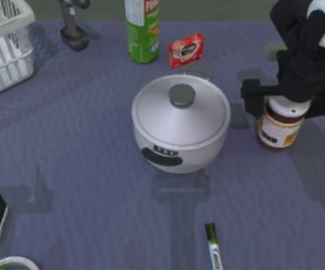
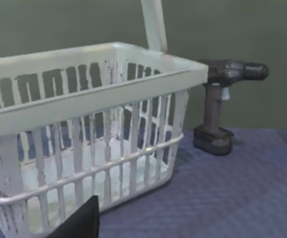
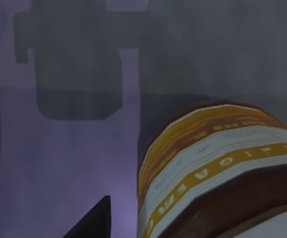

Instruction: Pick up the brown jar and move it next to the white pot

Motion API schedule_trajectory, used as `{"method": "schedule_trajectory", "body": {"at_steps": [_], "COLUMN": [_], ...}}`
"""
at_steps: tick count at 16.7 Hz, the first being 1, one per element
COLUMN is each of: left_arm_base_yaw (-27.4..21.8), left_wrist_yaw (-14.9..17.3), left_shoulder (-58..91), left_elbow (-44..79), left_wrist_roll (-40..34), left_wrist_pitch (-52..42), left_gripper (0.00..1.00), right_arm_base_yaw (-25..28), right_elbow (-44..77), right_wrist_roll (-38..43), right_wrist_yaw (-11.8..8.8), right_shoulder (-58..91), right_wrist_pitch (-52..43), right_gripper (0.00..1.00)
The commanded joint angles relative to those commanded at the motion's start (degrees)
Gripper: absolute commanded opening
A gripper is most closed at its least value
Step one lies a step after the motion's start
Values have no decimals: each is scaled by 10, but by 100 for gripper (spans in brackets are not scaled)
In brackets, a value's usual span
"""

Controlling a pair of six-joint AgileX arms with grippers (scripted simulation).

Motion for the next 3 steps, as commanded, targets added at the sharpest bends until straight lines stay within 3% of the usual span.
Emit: {"method": "schedule_trajectory", "body": {"at_steps": [3], "left_arm_base_yaw": [0], "left_wrist_yaw": [0], "left_shoulder": [0], "left_elbow": [0], "left_wrist_roll": [0], "left_wrist_pitch": [0], "left_gripper": [100], "right_arm_base_yaw": [0], "right_elbow": [0], "right_wrist_roll": [0], "right_wrist_yaw": [0], "right_shoulder": [0], "right_wrist_pitch": [0], "right_gripper": [100]}}
